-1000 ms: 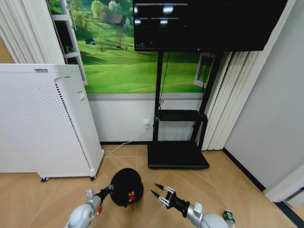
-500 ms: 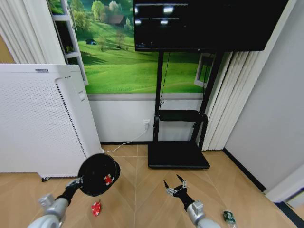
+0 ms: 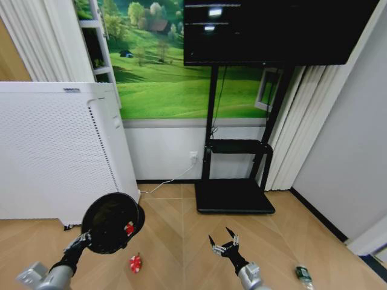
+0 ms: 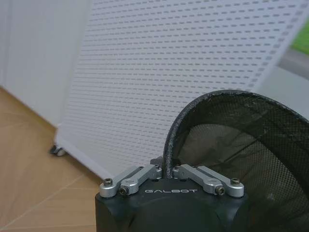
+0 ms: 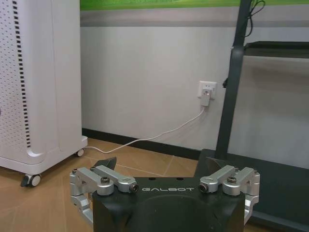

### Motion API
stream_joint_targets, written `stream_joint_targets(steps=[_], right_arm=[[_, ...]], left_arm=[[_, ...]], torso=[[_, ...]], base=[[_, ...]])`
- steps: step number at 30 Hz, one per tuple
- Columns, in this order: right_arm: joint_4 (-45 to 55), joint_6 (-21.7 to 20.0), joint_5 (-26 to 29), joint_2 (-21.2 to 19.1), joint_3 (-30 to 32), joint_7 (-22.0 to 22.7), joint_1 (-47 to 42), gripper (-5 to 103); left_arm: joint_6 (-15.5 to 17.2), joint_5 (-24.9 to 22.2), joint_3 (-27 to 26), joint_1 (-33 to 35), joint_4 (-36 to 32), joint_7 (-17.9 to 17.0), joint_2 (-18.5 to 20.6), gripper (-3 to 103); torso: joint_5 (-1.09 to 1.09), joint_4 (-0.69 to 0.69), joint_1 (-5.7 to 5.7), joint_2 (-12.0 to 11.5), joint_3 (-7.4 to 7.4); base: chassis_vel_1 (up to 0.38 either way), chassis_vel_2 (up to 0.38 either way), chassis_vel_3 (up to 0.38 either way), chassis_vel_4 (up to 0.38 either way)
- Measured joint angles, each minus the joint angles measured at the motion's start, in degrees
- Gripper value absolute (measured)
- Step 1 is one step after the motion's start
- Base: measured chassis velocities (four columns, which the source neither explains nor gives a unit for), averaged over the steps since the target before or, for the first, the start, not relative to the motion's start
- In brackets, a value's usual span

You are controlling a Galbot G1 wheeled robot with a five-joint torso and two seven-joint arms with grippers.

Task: Pick up the trash bin and place the garbage on the floor into it.

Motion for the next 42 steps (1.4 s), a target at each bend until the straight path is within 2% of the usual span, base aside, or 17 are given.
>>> stream_joint_targets(steps=[3, 7, 11, 13, 15, 16, 20, 24, 26, 29, 33, 35, 42], right_arm=[[-0.2, 0.2, -0.2, 0.3, 0.0, 0.0, -0.1, 100], [-0.9, 0.3, -0.9, 1.0, -0.2, 0.3, 0.6, 100], [-1.2, 0.2, -1.1, 1.2, -0.8, 0.4, 1.2, 100], [-1.8, 0.5, -1.7, 1.7, -1.3, 0.9, 1.7, 100], [-2.1, 0.7, -2.0, 1.9, -1.7, 1.3, 2.1, 100], [-2.7, 1.1, -2.4, 2.0, -2.1, 1.6, 2.8, 100], [-4.1, 1.2, -4.2, 1.9, -2.8, 1.8, 4.4, 100], [-5.8, 0.9, -5.3, 1.8, -3.2, 1.7, 5.5, 100], [-8.3, 0.0, -6.7, 2.1, -3.5, 0.7, 6.2, 100], [-10.4, -0.8, -8.1, 2.7, -4.0, 0.2, 6.4, 100], [-15.7, -1.7, -12.2, 4.1, -6.2, -1.0, 7.6, 100], [-19.2, -1.9, -14.5, 4.5, -8.0, -1.6, 8.9, 100], [-25.6, -2.6, -16.7, 5.4, -12.1, -2.2, 12.4, 100]], left_arm=[[0.8, -0.9, -0.4, 0.5, -0.2, -1.3, -0.1, 3], [3.3, -3.5, -1.8, 2.7, -0.4, -4.8, -0.6, 3], [4.1, -5.1, -2.3, 3.5, -0.4, -5.9, -1.1, 3], [5.2, -7.2, -2.4, 3.7, 0.7, -7.2, -1.2, 3], [5.5, -8.0, -2.3, 3.7, 1.3, -7.6, -1.2, 3], [5.7, -8.8, -2.2, 3.6, 2.2, -8.1, -1.1, 3], [6.2, -9.7, -1.8, 3.0, 4.1, -9.1, -1.1, 3], [6.3, -10.3, -1.5, 2.9, 5.6, -9.6, -1.3, 3], [6.2, -10.4, -1.1, 2.5, 7.5, -9.9, -1.5, 3], [5.9, -10.4, -0.9, 2.2, 8.9, -10.0, -1.5, 3], [5.3, -10.4, -1.4, 2.1, 10.7, -9.8, -1.9, 3], [4.9, -10.3, -1.8, 2.3, 11.2, -9.3, -1.9, 3], [4.5, -9.5, -2.0, 2.6, 11.6, -8.7, -2.5, 3]], torso=[[0.02, 0.01, 0.0, 0.0, 0.0], [0.0, 0.01, 0.0, 0.0, 0.0], [0.03, 0.02, 0.0, 0.0, -0.01], [-0.03, 0.01, 0.0, 0.0, 0.0], [0.03, 0.01, 0.01, 0.0, 0.0], [-0.03, 0.01, 0.01, 0.0, 0.0], [0.0, 0.0, 0.01, 0.0, 0.0], [-0.02, 0.0, 0.01, 0.0, 0.0], [0.01, 0.05, 0.01, 0.0, 0.0], [0.0, 0.02, 0.02, 0.0, 0.01], [0.01, -0.03, 0.01, 0.0, 0.01], [0.01, -0.01, 0.01, 0.0, 0.0], [0.0, 0.01, 0.01, 0.0, 0.0]], base=[[0.269, 0.293, -0.281, -0.267], [0.312, 0.32, -0.312, -0.315], [0.354, 0.346, -0.377, -0.344], [0.363, 0.366, -0.378, -0.337], [0.372, 0.38, -0.377, -0.336], [0.355, 0.35, -0.338, -0.372], [0.333, 0.302, -0.321, -0.337], [0.198, 0.147, -0.162, -0.224], [0.113, 0.058, -0.008, -0.08], [-0.001, 0.013, 0.021, 0.003], [-0.129, -0.041, 0.052, 0.031], [-0.04, -0.037, 0.007, 0.015], [0.0, 0.0, 0.0, 0.0]])
